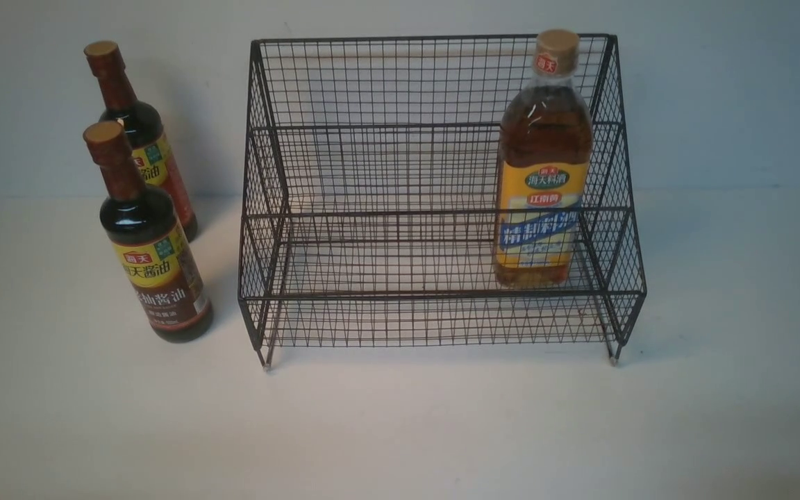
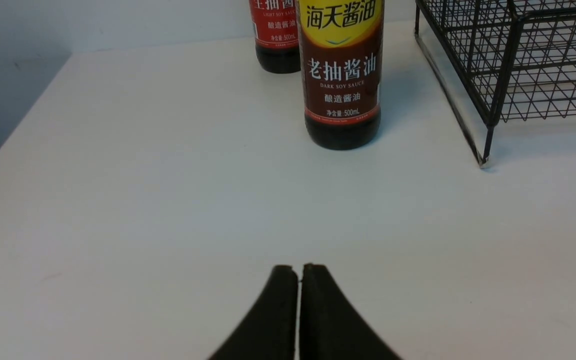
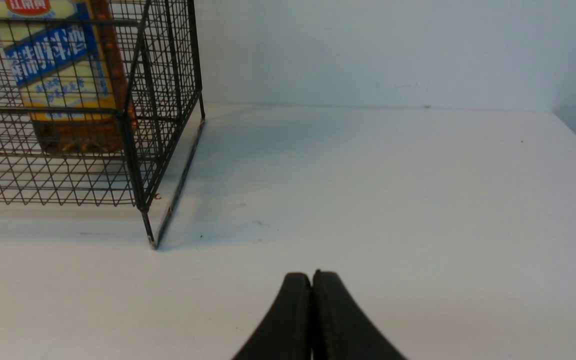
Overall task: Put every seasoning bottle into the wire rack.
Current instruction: Use the left arm to grab the condiment bottle closest to it
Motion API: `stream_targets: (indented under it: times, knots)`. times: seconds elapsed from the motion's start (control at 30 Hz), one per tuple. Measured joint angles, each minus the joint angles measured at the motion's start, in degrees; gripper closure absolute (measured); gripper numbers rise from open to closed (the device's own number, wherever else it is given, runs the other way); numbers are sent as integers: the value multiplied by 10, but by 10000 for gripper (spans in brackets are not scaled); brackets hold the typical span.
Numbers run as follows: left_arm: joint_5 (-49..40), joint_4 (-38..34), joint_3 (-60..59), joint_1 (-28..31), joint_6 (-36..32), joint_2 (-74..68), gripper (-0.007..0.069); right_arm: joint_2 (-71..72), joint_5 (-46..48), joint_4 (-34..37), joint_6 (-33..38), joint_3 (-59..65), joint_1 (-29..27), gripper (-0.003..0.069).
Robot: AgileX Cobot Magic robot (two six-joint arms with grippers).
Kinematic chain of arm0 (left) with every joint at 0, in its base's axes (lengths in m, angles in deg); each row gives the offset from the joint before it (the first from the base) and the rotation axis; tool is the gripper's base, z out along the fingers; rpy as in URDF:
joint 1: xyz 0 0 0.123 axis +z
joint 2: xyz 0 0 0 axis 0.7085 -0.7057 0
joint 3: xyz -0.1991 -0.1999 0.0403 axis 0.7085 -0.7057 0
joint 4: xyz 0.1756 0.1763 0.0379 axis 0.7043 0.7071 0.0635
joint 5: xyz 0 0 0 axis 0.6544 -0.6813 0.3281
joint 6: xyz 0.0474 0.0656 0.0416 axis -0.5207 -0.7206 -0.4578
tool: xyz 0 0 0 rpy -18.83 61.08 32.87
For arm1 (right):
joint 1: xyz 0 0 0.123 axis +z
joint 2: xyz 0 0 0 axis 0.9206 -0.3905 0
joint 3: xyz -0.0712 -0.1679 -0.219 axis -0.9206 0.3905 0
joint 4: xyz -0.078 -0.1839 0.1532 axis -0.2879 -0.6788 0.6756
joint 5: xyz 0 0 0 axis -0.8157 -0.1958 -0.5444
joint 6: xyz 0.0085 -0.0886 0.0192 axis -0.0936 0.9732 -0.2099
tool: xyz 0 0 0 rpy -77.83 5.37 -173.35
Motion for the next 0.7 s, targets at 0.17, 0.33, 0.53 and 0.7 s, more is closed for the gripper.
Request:
stream_targets:
  times: [0.17,0.33,0.53,0.7]
  knots:
    - [0,0,0,0,0,0,629,0,0,0,0,0,0,670]
    - [0,0,0,0,0,0,629,0,0,0,0,0,0,670]
    - [51,-24,-3,0,20,0,629,0,0,0,0,0,0,670]
    - [224,-54,-3,0,30,0,629,0,1,0,0,0,0,670]
